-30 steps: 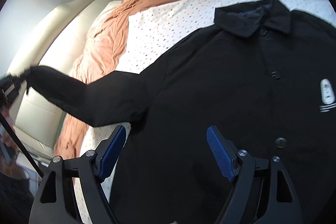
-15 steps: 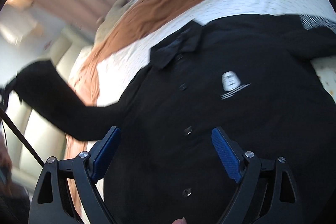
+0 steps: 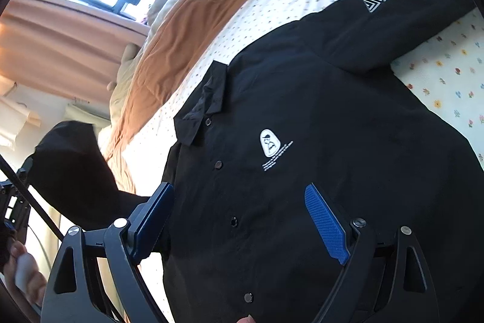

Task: Fold large clothes

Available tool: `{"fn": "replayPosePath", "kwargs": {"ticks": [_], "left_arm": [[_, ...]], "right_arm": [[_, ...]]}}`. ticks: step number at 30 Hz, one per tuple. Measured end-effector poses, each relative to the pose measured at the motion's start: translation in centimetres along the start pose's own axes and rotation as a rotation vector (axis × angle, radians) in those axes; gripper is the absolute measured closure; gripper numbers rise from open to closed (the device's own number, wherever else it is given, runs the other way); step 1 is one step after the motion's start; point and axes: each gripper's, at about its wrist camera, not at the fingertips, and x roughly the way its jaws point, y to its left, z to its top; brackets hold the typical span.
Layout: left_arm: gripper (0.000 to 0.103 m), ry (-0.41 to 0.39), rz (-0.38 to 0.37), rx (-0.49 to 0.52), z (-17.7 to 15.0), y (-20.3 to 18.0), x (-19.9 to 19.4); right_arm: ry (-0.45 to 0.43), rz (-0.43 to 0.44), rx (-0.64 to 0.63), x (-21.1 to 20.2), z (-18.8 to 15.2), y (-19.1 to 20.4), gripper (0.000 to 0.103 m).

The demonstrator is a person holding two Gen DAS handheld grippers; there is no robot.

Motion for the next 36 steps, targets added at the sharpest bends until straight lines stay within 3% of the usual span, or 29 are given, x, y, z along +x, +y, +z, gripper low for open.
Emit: {"fn": "replayPosePath", "kwargs": {"ticks": [11,14,17,18,19,20,22,29,32,36], "left_arm": [[0.096,0.152,-0.099,-0.069,-6.2,-2.2,10.3],[0.096,0.216,-0.155,-0.126,-8.4,-2.1,12.9],[0.093,0.331,-0.152,-0.190,-10.3,-2.1,14.8],[0.090,0.348,-0.149,-0.205,-10.9,-2.1,15.1],[0.078,0.352,-0.149,-0.219,-11.3,-2.0,15.1],[0.045,0.350,-0.137,-0.225,-11.7,-2.1,15.0],[0.000,0.340,-0.148,-0.244,-12.3,-2.1,14.5],[0.000,0.292,-0.166,-0.376,-13.6,-0.2,9.7],[0.000,0.268,-0.108,-0.417,-14.0,1.1,6.6],[0.000,0.152,0.003,-0.512,-14.1,3.2,2.2]], "right_arm": [[-0.099,-0.037,0.203,-2.8,1.8,-5.9,0.016],[-0.094,-0.036,0.241,-2.8,2.5,-7.2,0.016],[-0.111,-0.044,0.263,-3.3,3.0,-7.8,0.016],[-0.117,-0.043,0.267,-3.4,3.0,-8.0,0.016],[-0.121,-0.044,0.268,-3.7,2.8,-7.9,0.016],[-0.124,-0.046,0.271,-3.9,2.9,-7.9,0.016],[-0.130,-0.046,0.274,-4.1,2.5,-7.9,0.016],[-0.121,-0.048,0.254,-4.2,2.3,-8.1,0.016],[-0.112,-0.046,0.219,-3.9,2.4,-7.3,0.016],[-0.105,-0.069,0.114,-3.2,2.2,-5.2,0.016]]}}
